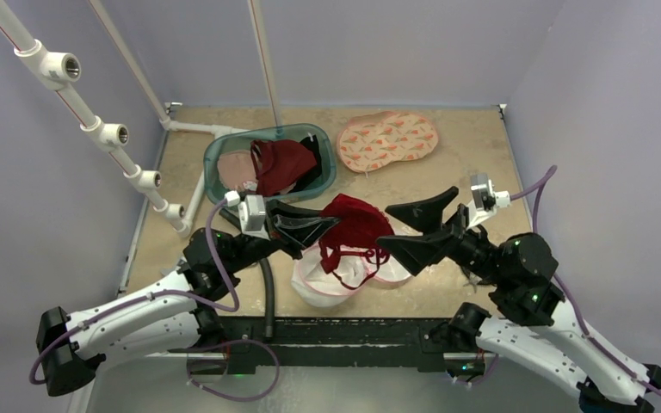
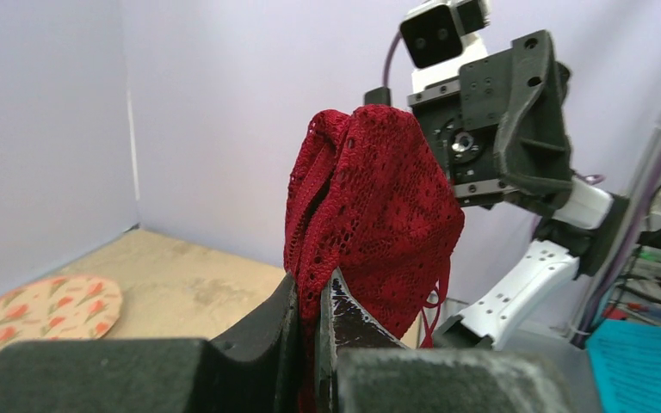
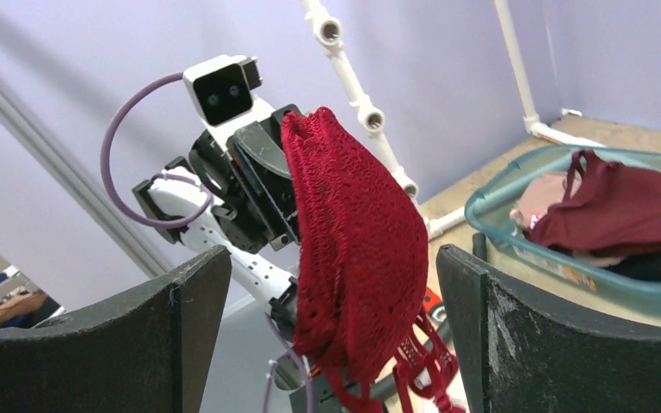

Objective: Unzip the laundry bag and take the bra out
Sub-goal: Pick up the bra from the laundry bag.

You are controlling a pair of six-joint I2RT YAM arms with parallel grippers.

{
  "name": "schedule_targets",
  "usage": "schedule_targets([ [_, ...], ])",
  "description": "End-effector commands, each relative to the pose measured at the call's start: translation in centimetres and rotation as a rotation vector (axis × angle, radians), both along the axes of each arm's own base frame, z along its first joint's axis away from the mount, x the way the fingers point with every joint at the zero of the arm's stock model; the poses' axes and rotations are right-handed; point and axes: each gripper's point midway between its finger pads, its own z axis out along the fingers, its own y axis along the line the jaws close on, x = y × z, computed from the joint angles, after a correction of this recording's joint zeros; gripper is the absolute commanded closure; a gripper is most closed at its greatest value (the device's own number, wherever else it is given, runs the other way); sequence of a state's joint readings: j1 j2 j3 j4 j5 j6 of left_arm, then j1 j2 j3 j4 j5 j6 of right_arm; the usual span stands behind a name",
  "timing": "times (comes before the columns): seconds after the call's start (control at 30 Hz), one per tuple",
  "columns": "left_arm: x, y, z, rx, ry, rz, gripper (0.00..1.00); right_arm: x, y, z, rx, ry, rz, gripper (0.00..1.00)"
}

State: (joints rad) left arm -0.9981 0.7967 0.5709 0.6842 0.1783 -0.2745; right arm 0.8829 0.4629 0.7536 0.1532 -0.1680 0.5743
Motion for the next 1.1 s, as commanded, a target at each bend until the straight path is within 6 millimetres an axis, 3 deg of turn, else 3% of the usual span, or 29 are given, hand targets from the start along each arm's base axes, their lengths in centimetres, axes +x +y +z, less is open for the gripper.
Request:
schedule_targets([
  [0.0,-2.1,-0.4,3.8,-0.053,0.003,-0.120,1.00,-1.0,1.0,3.1,0.002,-0.115,0.072,0.09],
  [0.17,-2.4,0.2,4.7,-0.089,-0.003,-0.121,1.00,0.1,1.5,2.7,-0.040,-0.078,0.040,0.12],
  [0.27,-2.0,0.6,4.7,-0.100,0.002,-0.097,1.00,0.2,1.5,3.0,-0.029,-0.067,0.040,0.20],
  [0.6,-1.0,0.3,4.1,-0.108,0.077,-0.067,0.99,0.7,2.2,2.3,-0.044,-0.028,0.044,0.71],
  [0.67,-1.0,0.2,4.0,-0.093,0.100,-0.075,0.81,0.7,2.1,2.3,-0.048,-0.042,0.039,0.83],
  [0.73,-0.9,-0.1,3.6,-0.053,0.131,-0.077,0.57,0.5,1.9,2.2,-0.061,-0.060,0.038,0.96],
  [0.8,-1.1,-0.3,3.5,-0.002,0.150,-0.087,0.43,0.4,1.5,1.8,-0.071,-0.062,0.027,1.00],
  [0.97,-2.3,-0.6,1.7,0.102,0.177,-0.140,0.24,0.1,0.6,2.1,-0.089,-0.122,0.005,1.00],
  [1.07,-2.6,-0.6,0.6,0.124,0.192,-0.159,0.21,-0.2,0.3,2.4,-0.075,-0.148,0.005,1.00],
])
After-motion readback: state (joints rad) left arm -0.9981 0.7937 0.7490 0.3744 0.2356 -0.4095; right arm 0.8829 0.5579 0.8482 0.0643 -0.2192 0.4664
